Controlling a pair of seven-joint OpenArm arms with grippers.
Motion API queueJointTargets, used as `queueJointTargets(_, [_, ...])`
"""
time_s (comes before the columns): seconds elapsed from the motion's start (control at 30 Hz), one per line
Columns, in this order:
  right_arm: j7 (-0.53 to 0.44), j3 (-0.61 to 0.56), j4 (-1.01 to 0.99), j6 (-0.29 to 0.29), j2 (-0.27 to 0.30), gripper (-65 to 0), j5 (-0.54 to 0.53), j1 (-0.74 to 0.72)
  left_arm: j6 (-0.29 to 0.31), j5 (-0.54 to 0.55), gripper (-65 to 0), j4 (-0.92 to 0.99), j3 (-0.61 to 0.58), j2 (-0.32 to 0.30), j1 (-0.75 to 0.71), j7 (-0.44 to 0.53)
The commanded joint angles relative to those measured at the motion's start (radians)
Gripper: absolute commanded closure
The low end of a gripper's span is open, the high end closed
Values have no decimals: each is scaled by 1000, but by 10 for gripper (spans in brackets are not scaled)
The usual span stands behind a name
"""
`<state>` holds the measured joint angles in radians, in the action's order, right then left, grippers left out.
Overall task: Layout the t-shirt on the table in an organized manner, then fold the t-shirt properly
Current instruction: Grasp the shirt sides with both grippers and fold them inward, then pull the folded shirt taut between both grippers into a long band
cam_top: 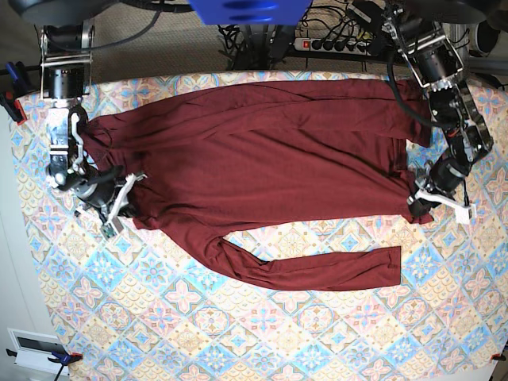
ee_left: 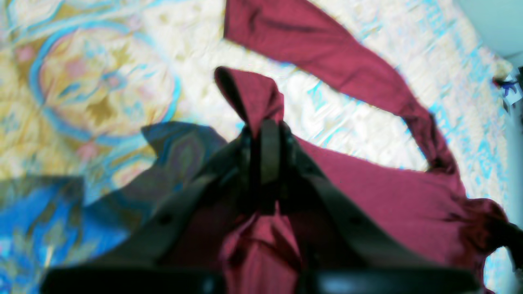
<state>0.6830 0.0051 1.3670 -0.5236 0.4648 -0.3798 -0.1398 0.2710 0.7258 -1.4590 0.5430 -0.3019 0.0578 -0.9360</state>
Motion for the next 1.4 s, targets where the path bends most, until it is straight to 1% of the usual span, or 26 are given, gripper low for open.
queueJointTargets(0.0, [-12, 32, 36, 1, 25, 0, -8, 6, 7, 21, 0, -33, 7, -16, 1, 22])
queueJointTargets(0.1, [-10, 80, 98, 1, 28, 0, -8, 65, 7, 38, 0, -50, 48, -16, -26, 21])
queueJointTargets(0.2, [19, 132, 140, -10, 28, 0, -8, 113, 7, 54, 0, -50, 84, -16, -48, 21])
queueJointTargets(0.23, [24, 152, 156, -28, 28, 0, -8, 125, 7, 59, 0, -50, 94, -16, -59, 19])
queueJointTargets(0.3, [34, 204, 185, -96, 28, 0, -8, 156, 7, 70, 0, -52, 113, -16, -77, 19])
queueJointTargets(0.33, [50, 229, 196, -120, 28, 0, -8, 165, 7, 74, 0, -52, 119, -16, -89, 19])
queueJointTargets(0.4, [77, 273, 219, -146, 28, 0, -8, 176, 7, 82, 0, -52, 121, -16, -111, 19])
queueJointTargets(0.53, [90, 312, 272, -152, 28, 0, -8, 216, 7, 119, 0, -53, 122, -18, -157, 19])
queueJointTargets(0.6, [90, 312, 294, -152, 28, 0, -8, 242, 7, 140, 0, -53, 122, -21, -178, 19])
queueJointTargets(0.67, [90, 312, 320, -152, 28, 0, -8, 268, 7, 159, 0, -64, 116, -53, -210, 18])
queueJointTargets(0.73, [90, 312, 343, -152, 28, 0, -8, 297, 7, 163, 0, -85, 116, -59, -241, 2])
queueJointTargets(0.93, [91, 309, 348, -152, 28, 0, -8, 337, 7, 156, -1, -99, 114, -70, -275, -62])
queueJointTargets(1.0, [93, 306, 346, -152, 28, 0, -6, 339, 7, 154, -2, -99, 104, -70, -286, -68])
queueJointTargets(1.07, [93, 306, 340, -152, 28, 0, -5, 339, 6, 154, -2, -99, 65, -73, -290, -70])
queueJointTargets(1.1, [97, 306, 338, -152, 28, 0, -5, 339, 6, 151, -2, -99, 47, -89, -296, -70])
queueJointTargets(1.2, [139, 306, 340, -152, 28, 0, -3, 339, 4, 117, -2, -99, -2, -101, -306, -68])
queueJointTargets(1.37, [151, 304, 338, -151, 28, 0, -3, 339, 4, 62, -2, -99, -11, -102, -327, -70])
